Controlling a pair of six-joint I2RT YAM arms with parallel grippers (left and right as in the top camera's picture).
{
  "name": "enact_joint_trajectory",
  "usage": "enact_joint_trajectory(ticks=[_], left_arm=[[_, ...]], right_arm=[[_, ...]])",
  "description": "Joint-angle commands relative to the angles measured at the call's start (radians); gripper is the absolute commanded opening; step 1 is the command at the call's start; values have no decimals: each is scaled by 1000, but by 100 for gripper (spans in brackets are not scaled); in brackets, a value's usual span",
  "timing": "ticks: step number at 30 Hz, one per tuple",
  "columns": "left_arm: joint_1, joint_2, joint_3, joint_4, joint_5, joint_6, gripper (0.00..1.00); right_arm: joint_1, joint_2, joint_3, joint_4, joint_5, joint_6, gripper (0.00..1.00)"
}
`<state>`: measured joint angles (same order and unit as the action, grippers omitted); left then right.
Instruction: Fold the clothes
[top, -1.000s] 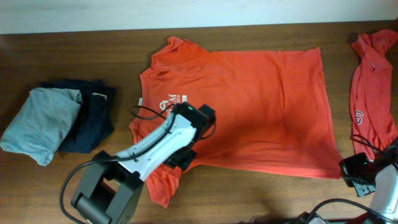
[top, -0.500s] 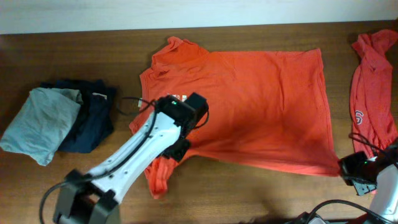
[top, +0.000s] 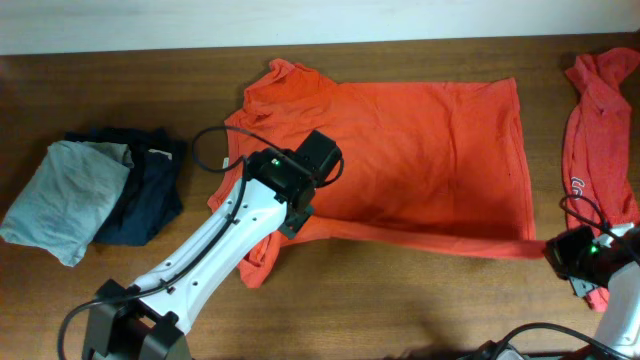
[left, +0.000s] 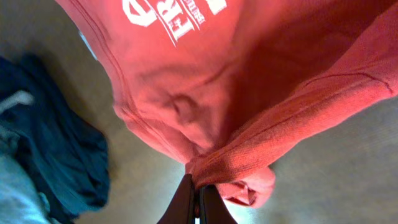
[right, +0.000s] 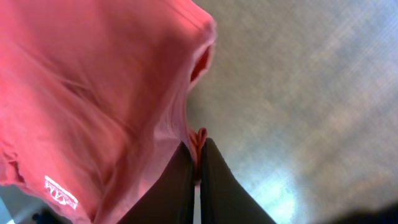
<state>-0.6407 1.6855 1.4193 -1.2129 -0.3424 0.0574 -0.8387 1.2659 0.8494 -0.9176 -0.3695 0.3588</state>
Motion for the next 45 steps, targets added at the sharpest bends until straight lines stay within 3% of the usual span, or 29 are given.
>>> enact_joint_trajectory(ticks=[1,8,15,28,45], left_arm=[[15,-15,18,49,-66,96,0],[55,-14,18,169,-66,212,0],[69,-14,18,306,-36,342,0],[69,64,18,354,-16,403,0],[96,160,18,416,-20,408,1]], right_arm=[[60,-5,21,50,-42,-1,4],[172,66,21,249,6,95,4],[206,160,21,395,-13,96,4],[256,234,21,568,-39,109,5],[257,305,21,619,14,156,6]])
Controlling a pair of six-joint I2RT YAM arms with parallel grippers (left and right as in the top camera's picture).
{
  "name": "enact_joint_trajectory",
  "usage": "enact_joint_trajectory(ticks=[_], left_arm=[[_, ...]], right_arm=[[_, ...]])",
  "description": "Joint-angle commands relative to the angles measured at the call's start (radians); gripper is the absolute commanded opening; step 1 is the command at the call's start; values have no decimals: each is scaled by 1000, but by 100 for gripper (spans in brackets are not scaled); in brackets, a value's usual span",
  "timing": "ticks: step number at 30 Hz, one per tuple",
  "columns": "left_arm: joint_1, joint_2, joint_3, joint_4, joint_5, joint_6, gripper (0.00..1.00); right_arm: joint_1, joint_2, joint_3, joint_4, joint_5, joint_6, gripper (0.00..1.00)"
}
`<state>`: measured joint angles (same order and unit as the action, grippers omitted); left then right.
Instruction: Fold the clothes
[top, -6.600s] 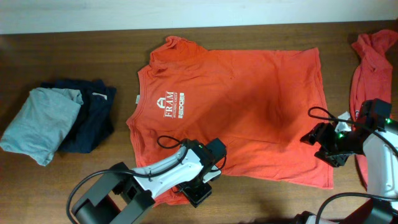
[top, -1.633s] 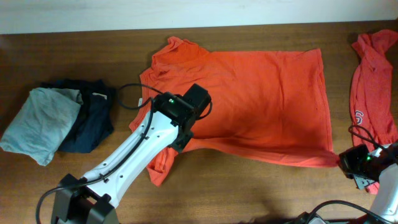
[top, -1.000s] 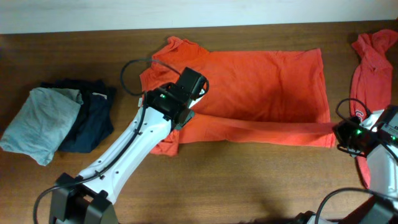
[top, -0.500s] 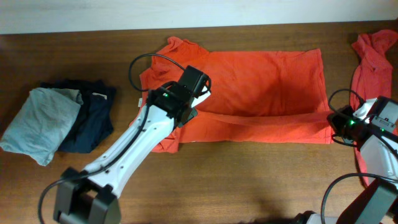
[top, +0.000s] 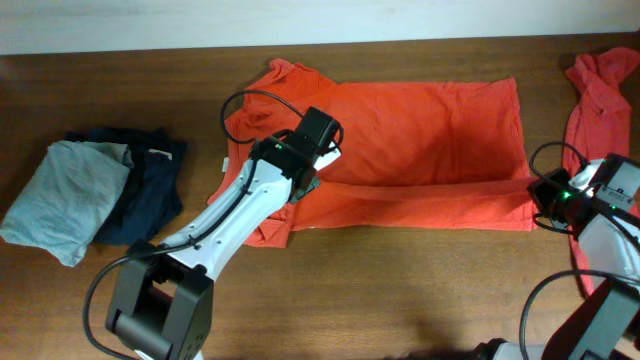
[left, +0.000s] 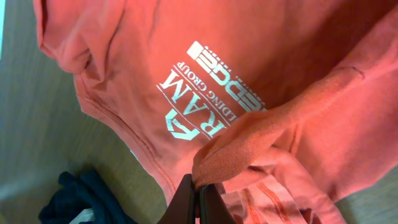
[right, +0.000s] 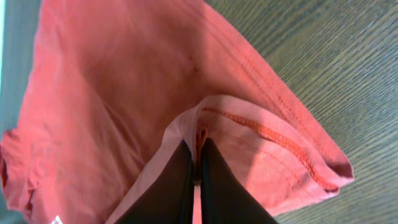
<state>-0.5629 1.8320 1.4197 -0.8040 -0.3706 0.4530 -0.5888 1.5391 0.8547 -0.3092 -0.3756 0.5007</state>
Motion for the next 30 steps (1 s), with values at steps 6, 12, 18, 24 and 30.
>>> enact_joint_trajectory(ticks=[6,12,18,24,30], left_arm=[[31,19,18,30,19,13,1],[31,19,18,45,19,13,1],[36,19,18,44,6,12,34],[36,13,18,31,-152,-48,67],[26,-47,20,-17,9,-120,49]], right_arm=[[7,77,16,39,20,14,6],[7,77,16,60,16,13,16],[7,77,16,60,9,13,32],[4,51,16,51,-98,2,41],[7,3,16,-93,-130,1,33]])
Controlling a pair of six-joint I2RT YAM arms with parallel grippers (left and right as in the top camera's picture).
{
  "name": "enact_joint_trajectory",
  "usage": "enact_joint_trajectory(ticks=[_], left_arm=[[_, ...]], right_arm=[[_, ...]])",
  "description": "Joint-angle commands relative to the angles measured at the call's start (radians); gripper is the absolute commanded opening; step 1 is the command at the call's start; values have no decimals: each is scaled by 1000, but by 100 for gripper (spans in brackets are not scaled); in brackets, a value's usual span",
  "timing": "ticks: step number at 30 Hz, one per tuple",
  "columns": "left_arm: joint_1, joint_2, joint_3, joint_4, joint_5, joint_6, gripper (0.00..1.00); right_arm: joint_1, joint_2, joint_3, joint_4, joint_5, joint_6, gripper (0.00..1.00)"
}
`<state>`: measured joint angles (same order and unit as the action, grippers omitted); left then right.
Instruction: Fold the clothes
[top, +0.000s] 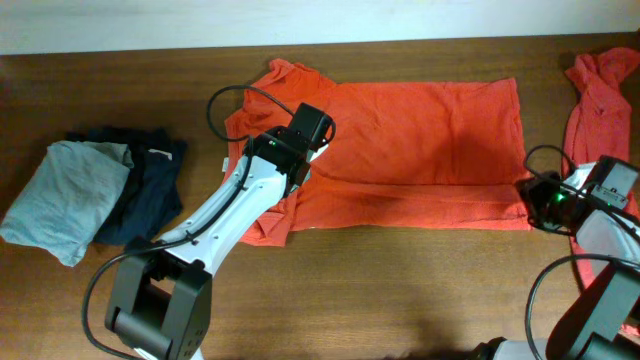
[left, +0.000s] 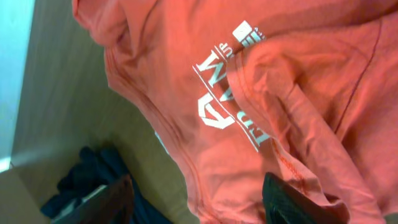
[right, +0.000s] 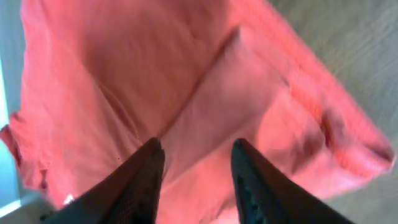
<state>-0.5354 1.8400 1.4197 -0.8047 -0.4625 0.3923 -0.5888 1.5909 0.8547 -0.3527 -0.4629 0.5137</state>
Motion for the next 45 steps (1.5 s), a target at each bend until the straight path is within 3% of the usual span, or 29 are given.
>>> enact_joint_trajectory(ticks=[1,3,5,10,15,19,29,42,45], left_arm=[[-3,-61,20,-24,189,-59,39],[-5,-62,20,-35,353,-59,12],[-5,-55,13,-34,441,-59,0],[-5,-7,-16,-22,449,-3,0],[-5,94,-19,-8,449,6,0],[-4,163,-19,34,449,6,0],[-4,204,-19,48,449,6,0],[-4,204,-19,44,448,6,0],[-4,204,-19,44,440,6,1]], right_arm=[[9,-50,16,-83,-43,-16,28],[27,-49,16,-150,-43,-72,16],[66,-48,16,-198,-42,-155,7],[211,-46,15,-212,61,-209,4],[350,-28,15,-174,286,-143,4],[406,14,15,-137,299,-138,4],[418,118,15,-102,291,-135,4],[412,128,16,250,400,-136,4],[396,119,33,245,394,-139,4]])
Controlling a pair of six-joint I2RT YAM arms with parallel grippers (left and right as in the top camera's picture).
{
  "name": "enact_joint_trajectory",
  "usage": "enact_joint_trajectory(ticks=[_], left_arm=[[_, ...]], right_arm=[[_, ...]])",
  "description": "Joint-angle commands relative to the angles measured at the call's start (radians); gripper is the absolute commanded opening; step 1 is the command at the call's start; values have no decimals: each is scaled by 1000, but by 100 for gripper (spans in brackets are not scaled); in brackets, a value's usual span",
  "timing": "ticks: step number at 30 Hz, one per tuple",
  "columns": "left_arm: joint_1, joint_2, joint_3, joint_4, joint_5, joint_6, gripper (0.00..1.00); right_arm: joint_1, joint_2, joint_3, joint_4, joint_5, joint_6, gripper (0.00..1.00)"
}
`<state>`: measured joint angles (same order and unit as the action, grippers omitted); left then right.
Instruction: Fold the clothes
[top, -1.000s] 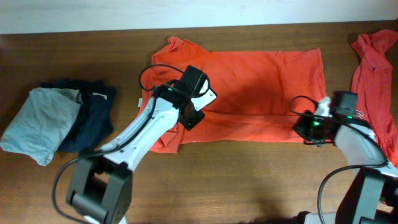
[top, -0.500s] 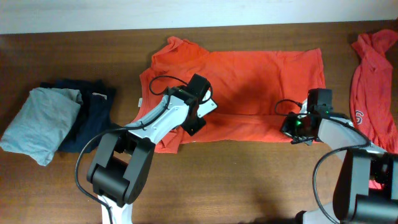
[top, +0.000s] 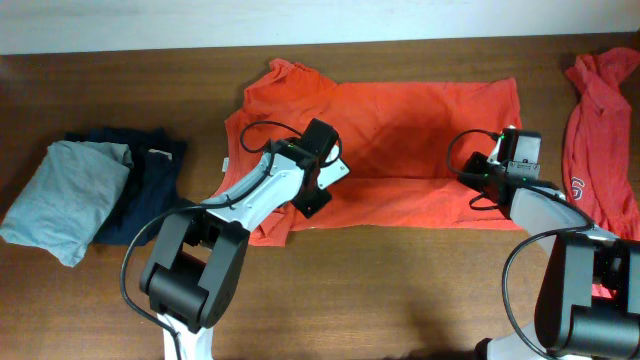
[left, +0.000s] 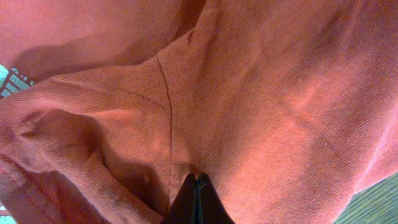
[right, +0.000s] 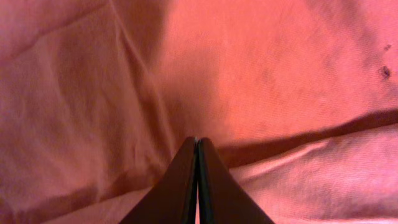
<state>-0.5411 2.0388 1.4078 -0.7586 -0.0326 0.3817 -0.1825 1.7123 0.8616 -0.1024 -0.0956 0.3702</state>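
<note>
An orange T-shirt (top: 420, 125) lies flat across the middle of the wooden table (top: 400, 290), collar to the left. Its lower part is folded up into a long strip (top: 400, 205). My left gripper (left: 198, 176) is shut, tips pinched into the fabric beside a seam at the shirt's left part (top: 325, 180). My right gripper (right: 196, 140) is shut on the cloth by the edge of the fold at the shirt's right part (top: 478, 172). Both wrist views are filled with orange cloth.
Folded grey (top: 60, 195) and navy (top: 150, 180) clothes lie at the table's left end. A crumpled red garment (top: 600, 110) lies at the right edge. A pale wall (top: 300, 20) runs behind the table's far edge.
Both grippers were open over the shirt's left part and its right end. Now both are shut, down on the cloth; the right one is further left, in from the shirt's right edge.
Both grippers first held the shirt's lower edge, stretched between them at the table's front. Then that edge lay carried up over the shirt's middle, still held. After that both grippers stood open with the strip lying folded. Now they are shut on the cloth again.
</note>
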Motion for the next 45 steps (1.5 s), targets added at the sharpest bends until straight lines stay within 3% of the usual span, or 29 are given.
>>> enact_joint_trajectory(ticks=[1,6,10,13,20,33,45], left_arm=[[2,5,-7,-4,10,17,1],[2,5,-7,-4,10,17,0],[2,5,-7,-5,10,16,1],[2,5,-7,-2,10,17,0],[2,5,-7,-1,10,17,0],[2,5,-7,-1,11,16,1],[2,5,-7,-5,10,16,0]], right_arm=[[-19,-8,38,-23,26,4,4],[-72,-59,121,-190,-5,0,5],[-113,-85,191,-497,-70,1,5],[-106,-78,157,-544,-67,1,5],[-108,-6,47,-365,-13,5,5],[-123,102,44,-68,152,3,5],[-186,99,122,-64,98,0,5]])
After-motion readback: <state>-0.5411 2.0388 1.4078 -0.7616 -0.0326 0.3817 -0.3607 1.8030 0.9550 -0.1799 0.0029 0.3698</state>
